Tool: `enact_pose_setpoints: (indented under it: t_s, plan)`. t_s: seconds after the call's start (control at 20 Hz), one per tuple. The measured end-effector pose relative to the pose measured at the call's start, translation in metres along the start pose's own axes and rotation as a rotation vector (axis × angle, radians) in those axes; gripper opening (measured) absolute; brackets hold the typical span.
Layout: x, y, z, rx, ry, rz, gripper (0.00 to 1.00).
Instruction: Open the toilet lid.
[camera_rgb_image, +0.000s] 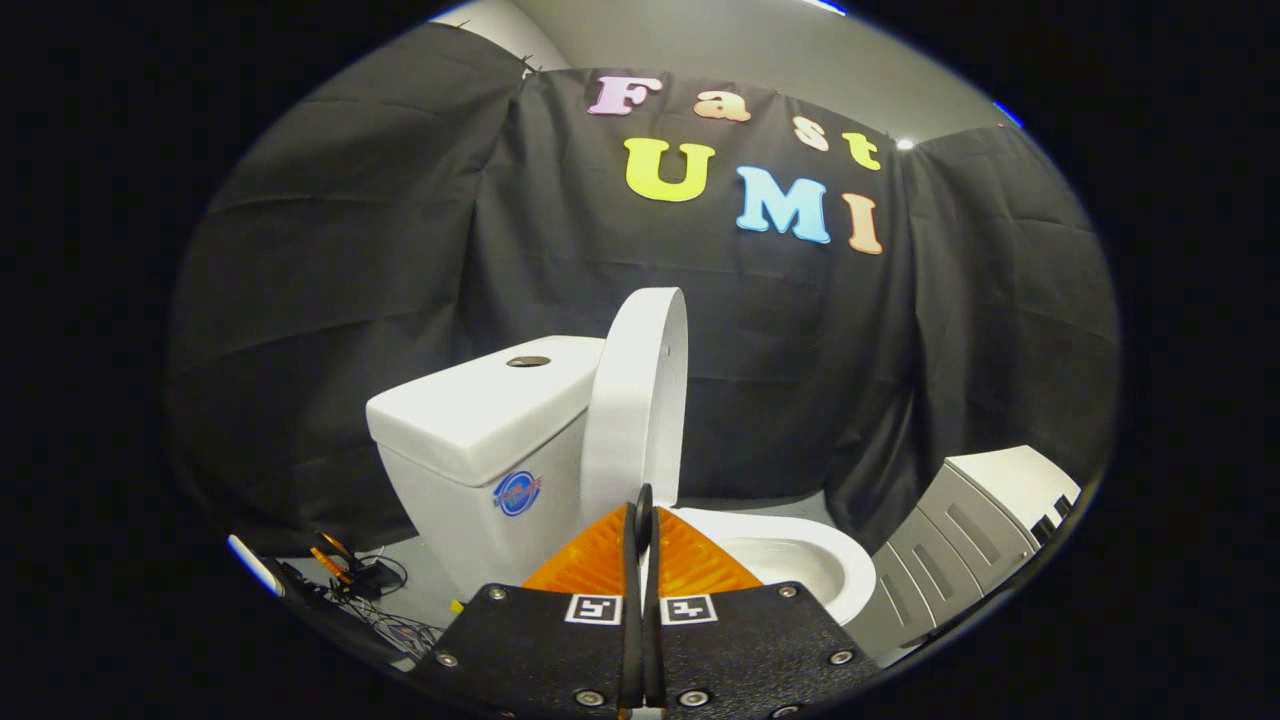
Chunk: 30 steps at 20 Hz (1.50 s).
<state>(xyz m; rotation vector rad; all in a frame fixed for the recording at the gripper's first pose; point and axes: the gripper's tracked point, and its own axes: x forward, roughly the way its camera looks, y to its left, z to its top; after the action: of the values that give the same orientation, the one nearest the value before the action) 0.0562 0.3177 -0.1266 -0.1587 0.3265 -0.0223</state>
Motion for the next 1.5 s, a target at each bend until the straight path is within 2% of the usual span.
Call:
enact_pose_setpoints:
  t_s: [0.3, 0.5, 0.85, 1.05, 1.15, 1.25, 1.4, 1.5]
  plan:
    - [0.004, 0.033, 0.005, -0.027, -0.002, 0.050, 0.00]
    - [0.004, 0.035, 0.005, -0.041, -0.016, 0.034, 0.00]
    - [0.003, 0.031, 0.007, 0.078, -0.015, 0.090, 0.02]
    - [-0.012, 0.040, 0.021, 0.132, -0.048, 0.195, 0.18]
    - [-0.024, 0.032, 0.034, 0.170, -0.081, 0.202, 0.30]
    - [-0.039, 0.015, 0.050, 0.205, -0.124, 0.195, 0.50]
    - [-0.062, -0.019, 0.078, 0.274, -0.197, 0.197, 0.94]
    - [-0.074, -0.050, 0.097, 0.285, -0.240, 0.176, 0.95]
